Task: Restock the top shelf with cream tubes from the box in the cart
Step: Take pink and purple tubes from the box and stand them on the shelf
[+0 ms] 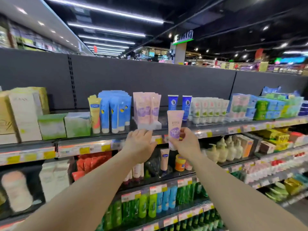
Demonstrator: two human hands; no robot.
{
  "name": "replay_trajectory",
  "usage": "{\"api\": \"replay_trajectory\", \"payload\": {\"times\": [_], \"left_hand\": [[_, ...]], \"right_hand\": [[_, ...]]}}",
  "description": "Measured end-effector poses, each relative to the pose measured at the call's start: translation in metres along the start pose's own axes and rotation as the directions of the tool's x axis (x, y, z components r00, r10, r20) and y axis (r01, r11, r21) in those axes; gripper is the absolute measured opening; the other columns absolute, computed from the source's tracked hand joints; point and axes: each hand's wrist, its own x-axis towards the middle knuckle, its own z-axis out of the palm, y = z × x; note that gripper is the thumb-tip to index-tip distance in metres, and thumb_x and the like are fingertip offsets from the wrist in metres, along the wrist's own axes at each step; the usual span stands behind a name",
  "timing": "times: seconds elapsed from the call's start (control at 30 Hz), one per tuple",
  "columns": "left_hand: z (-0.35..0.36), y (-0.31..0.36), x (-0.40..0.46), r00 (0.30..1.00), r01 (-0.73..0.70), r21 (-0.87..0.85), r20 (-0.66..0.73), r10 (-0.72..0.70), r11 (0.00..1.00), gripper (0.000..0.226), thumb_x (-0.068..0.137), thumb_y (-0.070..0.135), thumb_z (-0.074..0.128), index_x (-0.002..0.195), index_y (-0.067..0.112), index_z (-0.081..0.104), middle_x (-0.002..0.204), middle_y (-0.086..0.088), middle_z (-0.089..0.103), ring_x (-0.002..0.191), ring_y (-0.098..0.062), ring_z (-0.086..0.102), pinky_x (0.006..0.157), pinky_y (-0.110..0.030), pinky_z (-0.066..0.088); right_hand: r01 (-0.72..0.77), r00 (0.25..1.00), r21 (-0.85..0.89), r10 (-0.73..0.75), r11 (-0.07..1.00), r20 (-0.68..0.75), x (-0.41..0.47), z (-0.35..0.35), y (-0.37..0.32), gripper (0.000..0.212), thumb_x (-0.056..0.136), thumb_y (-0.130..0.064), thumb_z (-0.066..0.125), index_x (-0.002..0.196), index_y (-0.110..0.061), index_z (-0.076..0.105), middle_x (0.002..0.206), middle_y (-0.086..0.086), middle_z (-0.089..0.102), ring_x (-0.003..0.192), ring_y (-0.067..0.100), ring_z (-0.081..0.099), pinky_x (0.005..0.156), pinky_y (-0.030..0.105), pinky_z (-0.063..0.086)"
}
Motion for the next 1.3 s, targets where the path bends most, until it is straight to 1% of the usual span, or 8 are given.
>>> {"api": "replay_trajectory", "payload": {"times": [0.2, 0.4, 0.53, 0.63, 0.83, 1.0, 1.13, 1.3], "left_hand": [[0.002, -0.028, 0.048, 0.998, 0.051, 0.023, -0.029, -0.050, 0.998, 0.050, 0.098, 0.044, 0.037, 0.142, 0.020, 0.034, 0.148, 0.000, 0.038, 0.138, -0.024, 0.029, 0.114, -0.042, 0.020], [0.016, -0.041, 0.064, 0.989, 0.144, 0.091, -0.035, -0.141, 0.985, 0.056, 0.098, 0.049, 0.036, 0.147, 0.022, 0.031, 0.153, 0.001, 0.033, 0.141, -0.022, 0.025, 0.117, -0.041, 0.016], [0.024, -0.035, 0.065, 0.981, 0.192, 0.112, -0.065, -0.185, 0.975, 0.054, 0.098, 0.048, 0.035, 0.145, 0.023, 0.033, 0.149, 0.002, 0.039, 0.139, -0.022, 0.029, 0.114, -0.041, 0.021], [0.029, -0.033, 0.066, 0.974, 0.223, 0.111, -0.076, -0.215, 0.969, 0.052, 0.098, 0.044, 0.037, 0.145, 0.023, 0.034, 0.149, 0.003, 0.038, 0.139, -0.022, 0.029, 0.115, -0.041, 0.019], [0.033, -0.031, 0.067, 0.966, 0.256, 0.120, -0.050, -0.252, 0.959, 0.055, 0.098, 0.041, 0.039, 0.149, 0.024, 0.027, 0.155, 0.003, 0.030, 0.143, -0.021, 0.023, 0.118, -0.044, 0.017], [0.031, -0.032, 0.065, 0.968, 0.248, 0.106, -0.062, -0.243, 0.963, 0.056, 0.099, 0.045, 0.036, 0.150, 0.025, 0.025, 0.155, 0.005, 0.029, 0.144, -0.019, 0.022, 0.120, -0.042, 0.014], [0.033, -0.034, 0.063, 0.972, 0.224, 0.075, -0.085, -0.217, 0.972, 0.056, 0.099, 0.045, 0.036, 0.150, 0.023, 0.027, 0.155, 0.006, 0.029, 0.143, -0.017, 0.023, 0.120, -0.040, 0.016], [0.035, -0.037, 0.063, 0.976, 0.199, 0.059, -0.103, -0.193, 0.978, 0.057, 0.098, 0.045, 0.038, 0.149, 0.021, 0.029, 0.153, 0.005, 0.033, 0.140, -0.018, 0.027, 0.118, -0.037, 0.021]], "right_hand": [[0.086, 0.994, 0.028, -0.087, 0.996, 0.065, 0.077, 0.036, -0.020, 0.028, 0.083, -0.023, 0.073, 0.101, -0.027, 0.053, 0.091, -0.011, 0.059, 0.078, 0.004, 0.055, 0.063, 0.016, 0.042], [0.181, 0.979, 0.080, -0.187, 0.980, 0.081, 0.124, 0.066, -0.031, 0.024, 0.082, -0.025, 0.073, 0.100, -0.023, 0.058, 0.092, -0.003, 0.065, 0.083, 0.016, 0.060, 0.068, 0.021, 0.047], [0.210, 0.973, 0.071, -0.216, 0.975, 0.083, 0.134, 0.076, -0.024, 0.022, 0.084, -0.026, 0.073, 0.099, -0.022, 0.056, 0.091, -0.008, 0.062, 0.084, 0.011, 0.058, 0.058, 0.011, 0.036], [0.226, 0.967, 0.092, -0.235, 0.970, 0.102, 0.138, 0.081, -0.018, 0.022, 0.085, -0.026, 0.072, 0.099, -0.023, 0.056, 0.095, -0.008, 0.064, 0.084, 0.009, 0.059, 0.065, 0.015, 0.045], [0.276, 0.949, 0.082, -0.285, 0.958, 0.135, 0.141, 0.084, -0.018, 0.032, 0.086, -0.021, 0.071, 0.115, -0.017, 0.058, 0.103, -0.010, 0.058, 0.089, 0.003, 0.051, 0.061, 0.003, 0.031], [0.273, 0.956, 0.054, -0.277, 0.961, 0.101, 0.140, 0.095, -0.014, 0.034, 0.086, -0.025, 0.072, 0.116, -0.017, 0.057, 0.117, -0.002, 0.064, 0.092, 0.004, 0.053, 0.069, 0.006, 0.037], [0.249, 0.965, -0.073, -0.241, 0.966, 0.100, 0.136, 0.102, -0.007, 0.037, 0.086, -0.031, 0.071, 0.119, -0.020, 0.056, 0.119, -0.002, 0.064, 0.106, 0.015, 0.061, 0.087, 0.028, 0.050], [0.192, 0.980, -0.211, -0.198, 0.958, -0.007, 0.132, 0.101, -0.005, 0.044, 0.082, -0.042, 0.072, 0.117, -0.025, 0.051, 0.115, -0.006, 0.066, 0.106, 0.017, 0.060, 0.096, 0.036, 0.034]]}}
